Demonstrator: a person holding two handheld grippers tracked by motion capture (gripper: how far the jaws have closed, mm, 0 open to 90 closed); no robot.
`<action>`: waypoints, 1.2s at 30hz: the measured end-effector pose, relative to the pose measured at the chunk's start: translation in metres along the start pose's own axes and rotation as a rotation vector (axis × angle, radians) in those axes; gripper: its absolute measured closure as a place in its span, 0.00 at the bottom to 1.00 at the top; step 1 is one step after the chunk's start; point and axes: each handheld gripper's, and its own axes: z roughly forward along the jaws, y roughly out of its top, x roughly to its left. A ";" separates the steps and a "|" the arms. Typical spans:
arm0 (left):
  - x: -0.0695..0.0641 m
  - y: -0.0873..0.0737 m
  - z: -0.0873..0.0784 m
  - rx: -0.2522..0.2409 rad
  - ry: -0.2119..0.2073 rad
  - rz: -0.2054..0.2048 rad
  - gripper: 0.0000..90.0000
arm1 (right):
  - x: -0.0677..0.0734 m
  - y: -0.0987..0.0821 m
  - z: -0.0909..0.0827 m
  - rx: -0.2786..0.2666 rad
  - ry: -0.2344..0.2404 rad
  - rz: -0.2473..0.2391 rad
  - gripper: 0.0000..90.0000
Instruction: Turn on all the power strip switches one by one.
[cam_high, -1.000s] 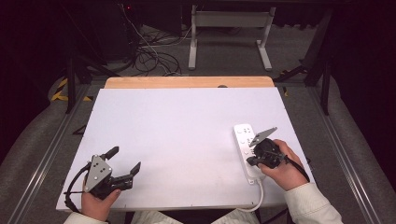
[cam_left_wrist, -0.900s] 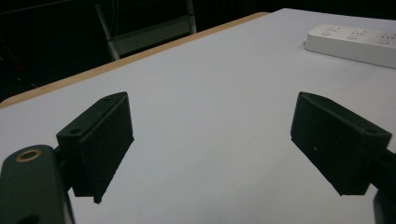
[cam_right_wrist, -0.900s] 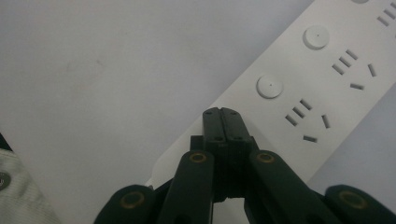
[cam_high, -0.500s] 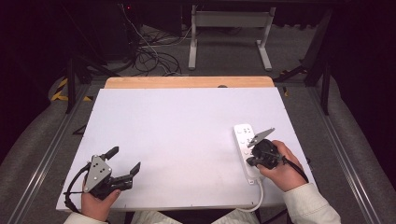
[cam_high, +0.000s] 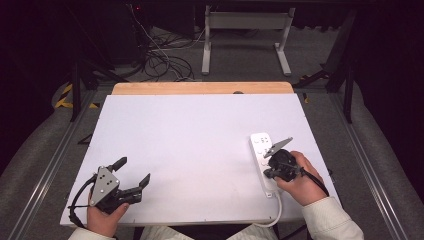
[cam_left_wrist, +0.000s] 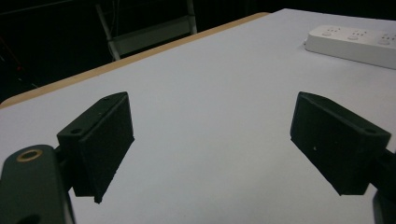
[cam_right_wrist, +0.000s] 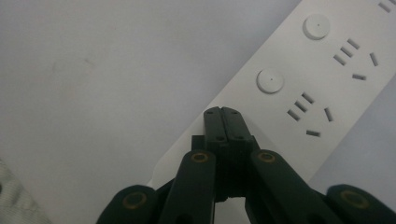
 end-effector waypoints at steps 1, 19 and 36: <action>0.000 0.000 0.000 0.000 0.000 0.000 0.15 | -0.001 0.000 0.000 -0.001 0.003 -0.003 1.00; 0.000 0.000 0.001 0.003 0.008 -0.004 0.15 | -0.006 -0.005 -0.027 -0.216 0.027 -0.010 1.00; 0.000 0.000 0.001 0.002 0.008 -0.003 0.15 | -0.011 0.001 -0.029 -0.261 0.010 0.003 1.00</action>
